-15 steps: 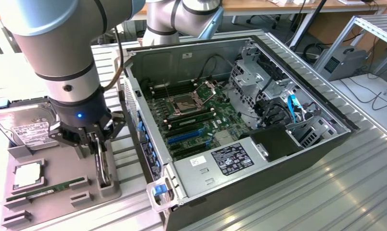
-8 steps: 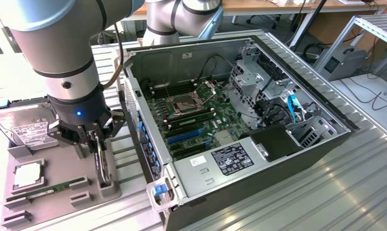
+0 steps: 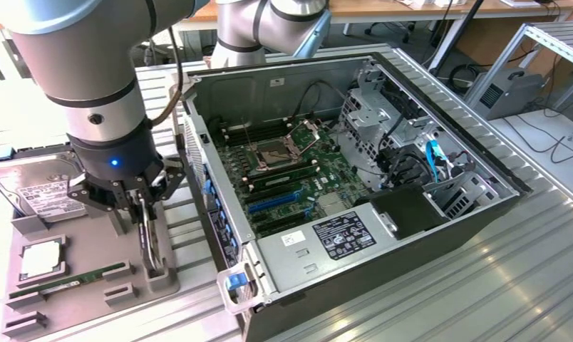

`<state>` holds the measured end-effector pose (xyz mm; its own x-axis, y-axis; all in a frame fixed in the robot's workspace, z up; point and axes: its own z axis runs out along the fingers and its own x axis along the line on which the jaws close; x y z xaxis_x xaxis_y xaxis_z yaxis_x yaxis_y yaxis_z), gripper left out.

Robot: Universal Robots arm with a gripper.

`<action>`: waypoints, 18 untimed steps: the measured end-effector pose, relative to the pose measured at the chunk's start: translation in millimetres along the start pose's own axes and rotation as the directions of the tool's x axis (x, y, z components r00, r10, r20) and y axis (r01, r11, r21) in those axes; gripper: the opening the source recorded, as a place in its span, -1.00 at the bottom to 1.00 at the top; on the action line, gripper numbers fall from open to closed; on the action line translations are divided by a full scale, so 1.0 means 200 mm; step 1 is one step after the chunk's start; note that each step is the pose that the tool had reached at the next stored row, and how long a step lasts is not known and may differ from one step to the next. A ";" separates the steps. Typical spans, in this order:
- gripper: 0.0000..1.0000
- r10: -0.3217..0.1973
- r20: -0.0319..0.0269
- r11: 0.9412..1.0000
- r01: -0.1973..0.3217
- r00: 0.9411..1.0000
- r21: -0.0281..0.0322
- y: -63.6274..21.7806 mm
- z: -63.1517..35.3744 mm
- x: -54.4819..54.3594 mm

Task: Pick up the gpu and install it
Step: 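Pick up the gpu and move the gpu toward the slot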

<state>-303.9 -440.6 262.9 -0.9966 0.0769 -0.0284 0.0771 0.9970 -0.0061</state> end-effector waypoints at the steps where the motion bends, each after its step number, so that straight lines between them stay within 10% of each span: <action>1: -0.47 0.000 0.000 1.000 0.000 1.000 0.000 0.000 -0.005 0.00; 18: -0.47 0.000 0.000 1.000 0.000 1.000 0.000 -0.001 -0.088 0.00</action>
<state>-303.9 -440.6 280.4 -0.9966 0.0769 -0.0284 0.0771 0.9970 -0.0061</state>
